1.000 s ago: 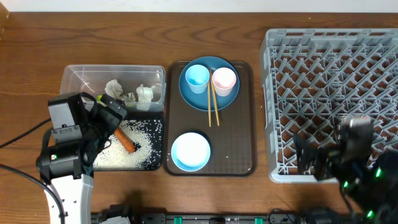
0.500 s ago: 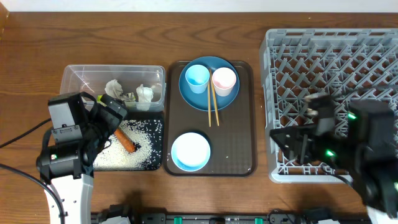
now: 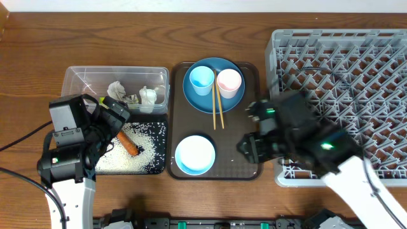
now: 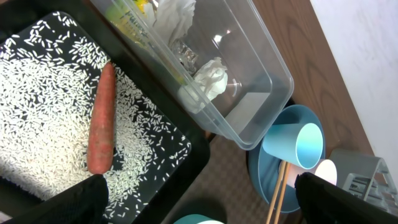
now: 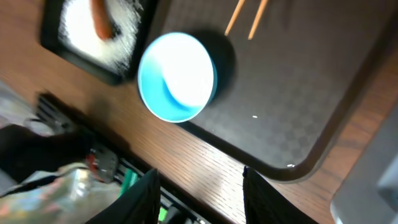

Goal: Sort waste into correct bins and load items into the dishwasher rack
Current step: 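Move the right gripper left and grasp the light-blue bowl rim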

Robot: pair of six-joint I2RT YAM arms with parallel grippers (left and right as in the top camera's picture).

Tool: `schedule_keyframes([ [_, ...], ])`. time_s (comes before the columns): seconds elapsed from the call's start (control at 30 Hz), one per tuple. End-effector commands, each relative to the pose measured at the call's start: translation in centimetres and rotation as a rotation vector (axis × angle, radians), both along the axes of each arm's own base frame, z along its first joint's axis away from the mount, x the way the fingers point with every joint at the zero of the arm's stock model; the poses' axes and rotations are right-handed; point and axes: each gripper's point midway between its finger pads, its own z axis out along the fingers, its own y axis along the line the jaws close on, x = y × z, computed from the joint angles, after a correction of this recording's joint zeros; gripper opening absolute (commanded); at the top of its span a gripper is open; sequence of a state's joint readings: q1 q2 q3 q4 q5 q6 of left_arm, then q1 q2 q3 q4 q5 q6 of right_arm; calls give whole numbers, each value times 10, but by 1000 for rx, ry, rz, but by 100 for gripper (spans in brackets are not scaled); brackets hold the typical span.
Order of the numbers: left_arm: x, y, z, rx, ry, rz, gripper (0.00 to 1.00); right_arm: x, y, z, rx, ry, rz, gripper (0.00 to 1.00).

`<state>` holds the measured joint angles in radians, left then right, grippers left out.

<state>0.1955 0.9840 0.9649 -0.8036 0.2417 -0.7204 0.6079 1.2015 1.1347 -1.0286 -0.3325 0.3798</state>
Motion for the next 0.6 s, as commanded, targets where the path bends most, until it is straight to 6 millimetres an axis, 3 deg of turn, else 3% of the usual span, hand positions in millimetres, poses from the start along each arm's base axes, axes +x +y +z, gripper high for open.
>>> schedule_keyframes([
  [0.0,3,0,7,5,-19,-12,98,2,11,-21,-105,2,-30,43],
  [0.23,3,0,7,5,-19,-12,98,7,57,-71,-220,-27,64,43],
  [0.37,3,0,7,5,-19,-12,98,13,65,-99,-283,-19,74,43],
  [0.57,3,0,7,5,-19,-12,98,19,73,-122,-303,-2,79,46],
])
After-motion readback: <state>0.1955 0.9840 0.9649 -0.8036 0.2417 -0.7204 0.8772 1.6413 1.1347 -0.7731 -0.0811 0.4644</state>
